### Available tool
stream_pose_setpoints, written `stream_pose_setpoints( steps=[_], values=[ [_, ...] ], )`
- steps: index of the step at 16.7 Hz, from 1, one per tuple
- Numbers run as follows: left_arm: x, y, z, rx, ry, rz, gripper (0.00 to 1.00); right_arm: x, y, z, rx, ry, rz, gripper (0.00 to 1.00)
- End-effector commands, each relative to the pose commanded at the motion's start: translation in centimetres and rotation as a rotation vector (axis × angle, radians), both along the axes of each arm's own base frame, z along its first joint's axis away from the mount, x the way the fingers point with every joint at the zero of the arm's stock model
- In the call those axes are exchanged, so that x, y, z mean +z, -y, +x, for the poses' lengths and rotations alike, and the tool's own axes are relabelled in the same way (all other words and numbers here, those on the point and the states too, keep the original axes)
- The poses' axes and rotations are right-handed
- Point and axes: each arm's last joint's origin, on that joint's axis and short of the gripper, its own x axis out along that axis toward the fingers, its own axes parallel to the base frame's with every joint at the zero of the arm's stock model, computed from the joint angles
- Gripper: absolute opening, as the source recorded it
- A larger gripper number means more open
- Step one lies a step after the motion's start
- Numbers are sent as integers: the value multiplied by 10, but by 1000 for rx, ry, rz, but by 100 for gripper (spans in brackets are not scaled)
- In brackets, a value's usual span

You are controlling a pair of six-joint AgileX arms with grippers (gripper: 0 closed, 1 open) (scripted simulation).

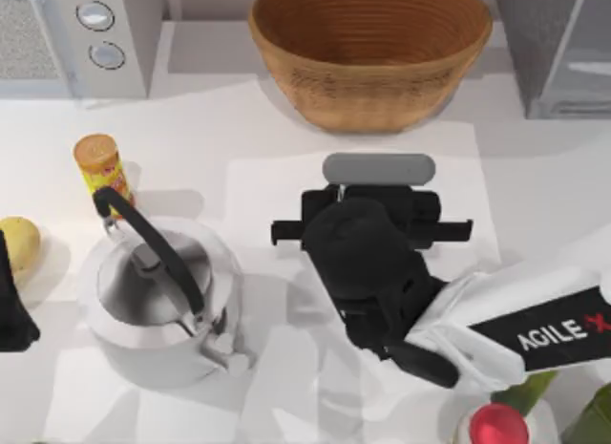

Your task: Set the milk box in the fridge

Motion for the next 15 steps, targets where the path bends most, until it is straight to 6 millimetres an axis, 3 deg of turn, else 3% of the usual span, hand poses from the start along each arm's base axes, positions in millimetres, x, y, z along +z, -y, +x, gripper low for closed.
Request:
stream_pose_setpoints(
  steps=[3,7,11,15],
  values=[
    [0,0,0,0,0,0,100,30,8,-5,-3,-39,-67,0],
    [0,0,0,0,0,0,100,76,9,-8,0,-12,-26,0],
    [0,0,0,0,0,0,100,80,9,-8,-1,-7,-18,0],
    [0,0,0,0,0,0,100,71,17,-7,-2,-40,-53,0]
  ],
)
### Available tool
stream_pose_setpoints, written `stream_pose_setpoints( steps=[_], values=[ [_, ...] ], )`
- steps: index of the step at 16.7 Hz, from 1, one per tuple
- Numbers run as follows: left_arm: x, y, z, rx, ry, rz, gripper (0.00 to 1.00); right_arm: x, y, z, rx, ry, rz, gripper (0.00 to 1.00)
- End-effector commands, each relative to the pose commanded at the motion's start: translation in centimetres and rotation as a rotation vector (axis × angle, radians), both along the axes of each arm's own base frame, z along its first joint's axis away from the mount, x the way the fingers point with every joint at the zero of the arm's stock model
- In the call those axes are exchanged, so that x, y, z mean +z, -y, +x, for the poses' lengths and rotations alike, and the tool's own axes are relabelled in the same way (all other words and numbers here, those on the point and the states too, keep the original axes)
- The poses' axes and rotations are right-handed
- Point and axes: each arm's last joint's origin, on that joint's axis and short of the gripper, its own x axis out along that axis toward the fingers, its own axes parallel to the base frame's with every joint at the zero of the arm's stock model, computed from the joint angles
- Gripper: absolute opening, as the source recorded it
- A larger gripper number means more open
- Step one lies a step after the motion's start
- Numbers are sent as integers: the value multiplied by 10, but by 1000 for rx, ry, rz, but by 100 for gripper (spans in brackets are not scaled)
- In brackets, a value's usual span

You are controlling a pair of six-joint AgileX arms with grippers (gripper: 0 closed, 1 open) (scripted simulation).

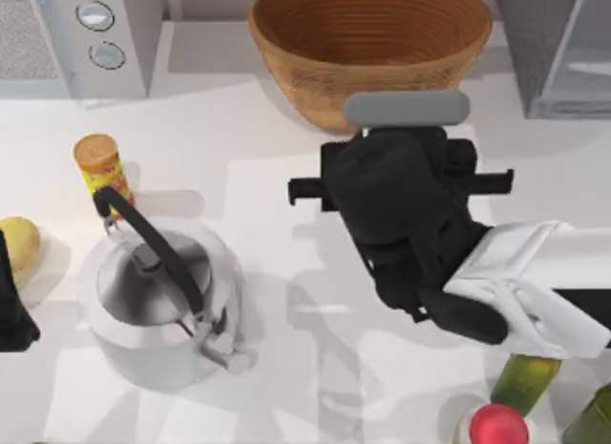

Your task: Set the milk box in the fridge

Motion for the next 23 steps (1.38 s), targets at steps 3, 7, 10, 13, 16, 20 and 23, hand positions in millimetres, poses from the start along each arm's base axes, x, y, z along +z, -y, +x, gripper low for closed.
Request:
stream_pose_setpoints(
  steps=[3,7,10,13,16,20,23],
  values=[
    [0,0,0,0,0,0,100,-12,34,-2,-4,-85,-76,0],
    [0,0,0,0,0,0,100,-6,101,-15,-25,-163,-83,0],
    [0,0,0,0,0,0,100,11,154,-38,-31,-138,-8,0],
    [0,0,0,0,0,0,100,21,198,-72,-11,-46,69,0],
    [0,0,0,0,0,0,100,15,229,-105,22,78,101,0],
    [0,0,0,0,0,0,100,-4,251,-131,39,228,75,0],
    [0,0,0,0,0,0,100,-15,260,-137,26,302,45,0]
  ],
)
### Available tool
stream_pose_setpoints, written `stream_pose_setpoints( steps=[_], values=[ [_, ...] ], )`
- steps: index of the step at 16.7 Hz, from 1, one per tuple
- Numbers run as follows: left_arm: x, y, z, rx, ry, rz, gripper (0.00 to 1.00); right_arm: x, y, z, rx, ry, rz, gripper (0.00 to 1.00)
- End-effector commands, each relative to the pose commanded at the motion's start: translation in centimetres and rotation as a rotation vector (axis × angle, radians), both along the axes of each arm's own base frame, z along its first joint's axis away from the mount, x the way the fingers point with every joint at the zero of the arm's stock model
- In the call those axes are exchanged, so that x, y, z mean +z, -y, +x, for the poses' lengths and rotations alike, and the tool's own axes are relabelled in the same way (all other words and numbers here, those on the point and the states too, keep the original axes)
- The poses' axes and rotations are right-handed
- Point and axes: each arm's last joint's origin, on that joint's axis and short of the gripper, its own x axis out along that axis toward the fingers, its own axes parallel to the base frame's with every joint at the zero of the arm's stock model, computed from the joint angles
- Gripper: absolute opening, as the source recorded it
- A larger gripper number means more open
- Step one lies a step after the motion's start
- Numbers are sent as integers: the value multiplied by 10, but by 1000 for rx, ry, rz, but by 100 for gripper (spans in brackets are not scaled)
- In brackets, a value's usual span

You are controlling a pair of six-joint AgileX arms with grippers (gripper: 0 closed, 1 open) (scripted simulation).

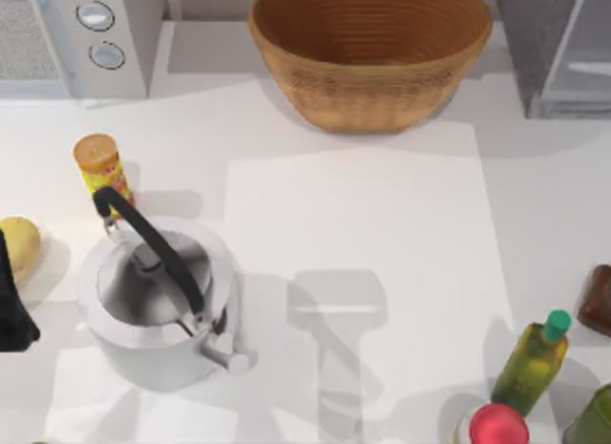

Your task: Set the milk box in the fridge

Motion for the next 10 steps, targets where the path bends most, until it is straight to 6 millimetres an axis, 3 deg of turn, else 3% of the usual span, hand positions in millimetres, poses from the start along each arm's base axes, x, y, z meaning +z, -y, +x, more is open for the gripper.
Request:
stream_pose_setpoints(
  steps=[10],
  values=[
    [0,0,0,0,0,0,100,-1,3,0,-14,17,-8,0]
  ],
)
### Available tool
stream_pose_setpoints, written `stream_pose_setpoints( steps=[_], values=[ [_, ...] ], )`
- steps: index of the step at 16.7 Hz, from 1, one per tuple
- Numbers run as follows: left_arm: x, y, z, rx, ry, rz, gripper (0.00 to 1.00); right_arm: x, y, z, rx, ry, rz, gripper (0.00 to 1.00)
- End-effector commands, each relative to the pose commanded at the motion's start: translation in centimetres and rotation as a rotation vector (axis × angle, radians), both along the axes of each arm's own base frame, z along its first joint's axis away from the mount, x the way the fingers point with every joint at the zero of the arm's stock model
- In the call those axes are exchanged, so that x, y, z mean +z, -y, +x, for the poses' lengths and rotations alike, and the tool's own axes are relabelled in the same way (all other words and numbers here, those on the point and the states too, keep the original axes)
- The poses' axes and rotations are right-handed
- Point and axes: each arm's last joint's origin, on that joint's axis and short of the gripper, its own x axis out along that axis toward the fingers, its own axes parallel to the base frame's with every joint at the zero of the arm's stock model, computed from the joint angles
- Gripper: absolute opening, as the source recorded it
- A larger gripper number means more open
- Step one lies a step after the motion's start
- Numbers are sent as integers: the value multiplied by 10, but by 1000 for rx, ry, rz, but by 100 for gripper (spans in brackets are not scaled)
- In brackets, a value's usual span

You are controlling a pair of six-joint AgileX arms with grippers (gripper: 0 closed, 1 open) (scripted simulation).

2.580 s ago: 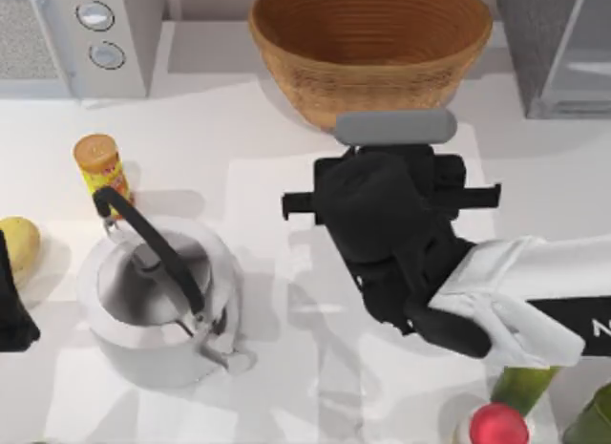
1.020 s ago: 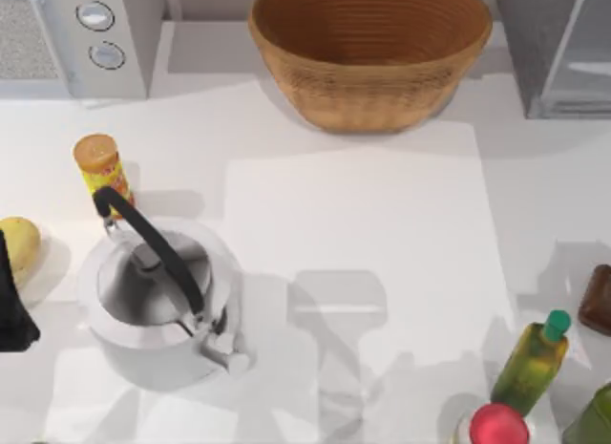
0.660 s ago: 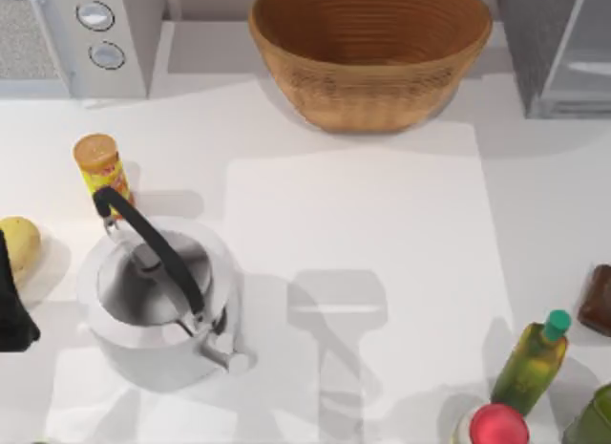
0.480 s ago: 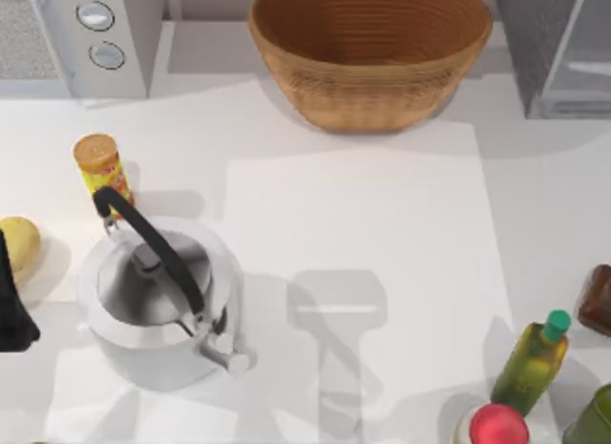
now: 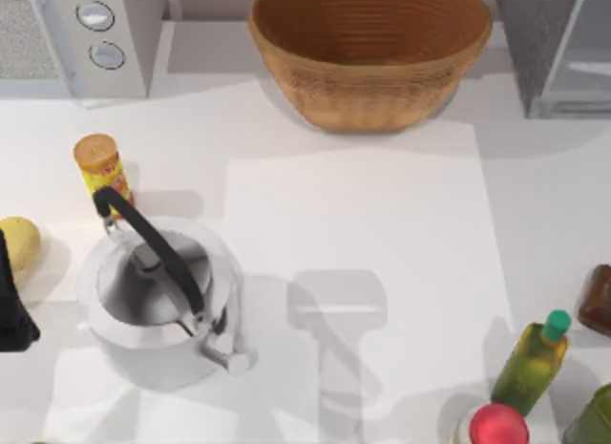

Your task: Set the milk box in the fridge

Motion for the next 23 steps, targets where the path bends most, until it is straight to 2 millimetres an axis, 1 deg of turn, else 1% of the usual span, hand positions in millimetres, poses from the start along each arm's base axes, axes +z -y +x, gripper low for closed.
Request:
stream_pose_setpoints(
  steps=[4,6,8,10,13,16,18,20,23],
  values=[
    [0,0,0,0,0,0,100,9,3,11,-13,-63,0,0],
    [0,0,0,0,0,0,100,15,6,23,-21,-111,5,0],
    [0,0,0,0,0,0,100,21,10,41,-29,-168,15,0],
    [0,0,0,0,0,0,100,24,16,67,-34,-227,31,0],
    [0,0,0,0,0,0,100,19,27,115,-32,-291,59,0],
    [0,0,0,0,0,0,100,4,41,165,-17,-306,78,0],
    [0,0,0,0,0,0,100,-8,51,196,-5,-284,79,0],
    [0,0,0,0,0,0,100,-19,61,223,4,-242,70,0],
    [0,0,0,0,0,0,100,-35,76,256,10,-165,48,0]
  ],
)
